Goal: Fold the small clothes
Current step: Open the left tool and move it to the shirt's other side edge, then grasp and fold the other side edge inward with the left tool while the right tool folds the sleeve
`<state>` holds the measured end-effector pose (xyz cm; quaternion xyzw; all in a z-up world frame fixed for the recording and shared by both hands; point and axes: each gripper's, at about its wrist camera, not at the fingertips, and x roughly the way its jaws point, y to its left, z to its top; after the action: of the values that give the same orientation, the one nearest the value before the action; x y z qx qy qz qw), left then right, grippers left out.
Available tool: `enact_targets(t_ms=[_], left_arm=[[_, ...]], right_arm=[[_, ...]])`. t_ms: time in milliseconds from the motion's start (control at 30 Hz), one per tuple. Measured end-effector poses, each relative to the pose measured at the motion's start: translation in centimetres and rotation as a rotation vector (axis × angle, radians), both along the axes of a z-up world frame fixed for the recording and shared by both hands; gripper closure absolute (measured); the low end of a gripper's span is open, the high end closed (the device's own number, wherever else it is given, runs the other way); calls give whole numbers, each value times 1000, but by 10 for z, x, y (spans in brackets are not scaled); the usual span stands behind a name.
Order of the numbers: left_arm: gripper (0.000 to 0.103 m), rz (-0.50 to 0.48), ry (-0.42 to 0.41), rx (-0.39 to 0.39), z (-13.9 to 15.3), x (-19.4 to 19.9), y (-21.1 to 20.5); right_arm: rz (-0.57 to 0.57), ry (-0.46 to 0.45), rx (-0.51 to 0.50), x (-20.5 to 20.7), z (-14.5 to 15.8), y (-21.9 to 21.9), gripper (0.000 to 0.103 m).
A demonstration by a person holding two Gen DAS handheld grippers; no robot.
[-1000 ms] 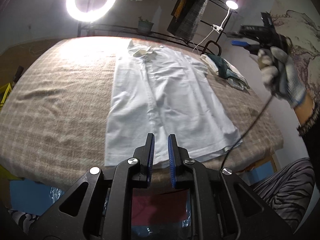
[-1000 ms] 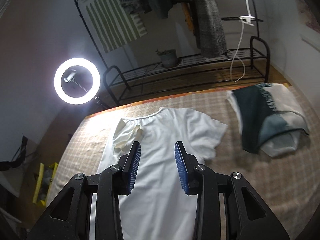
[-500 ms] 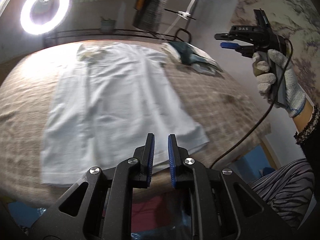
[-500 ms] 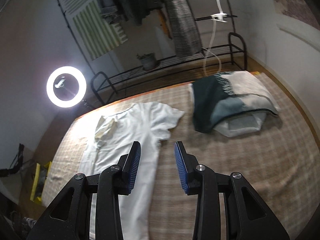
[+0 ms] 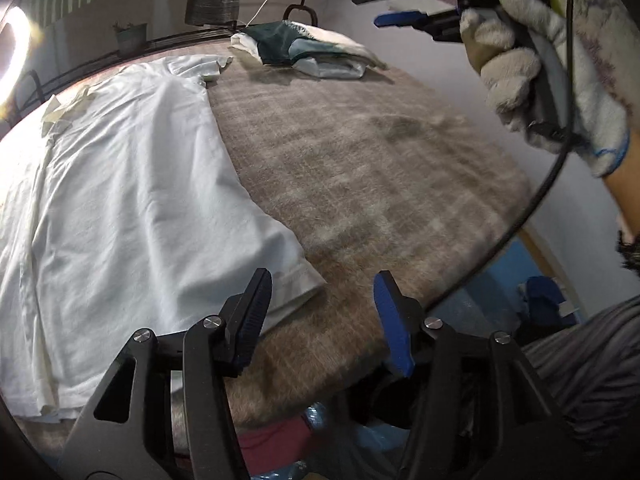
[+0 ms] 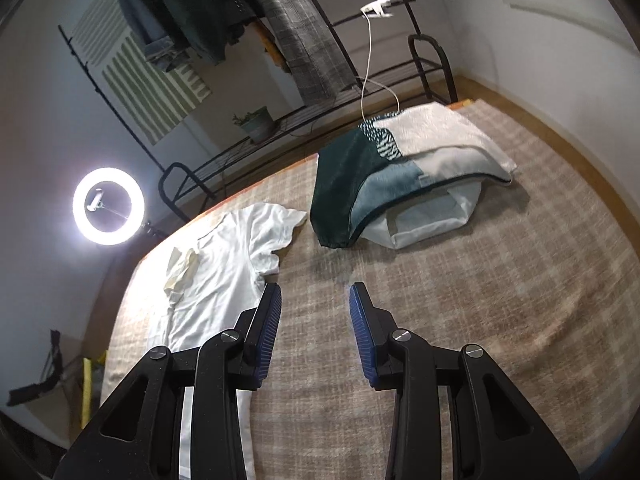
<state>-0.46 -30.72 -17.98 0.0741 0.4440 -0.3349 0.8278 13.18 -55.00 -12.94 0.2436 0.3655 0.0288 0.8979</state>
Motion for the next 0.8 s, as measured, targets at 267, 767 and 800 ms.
enact_targets(t_ms=[267, 767, 800], left_arm=[[85, 101, -44, 65, -19, 18, 6], [100, 174, 109, -197, 8, 29, 54], [100, 175, 113, -199, 7, 29, 53]], right_arm=[[85, 50, 95, 42, -24, 25, 69], [124, 166, 61, 142, -78, 81, 61], [114, 164, 80, 147, -83, 83, 61]])
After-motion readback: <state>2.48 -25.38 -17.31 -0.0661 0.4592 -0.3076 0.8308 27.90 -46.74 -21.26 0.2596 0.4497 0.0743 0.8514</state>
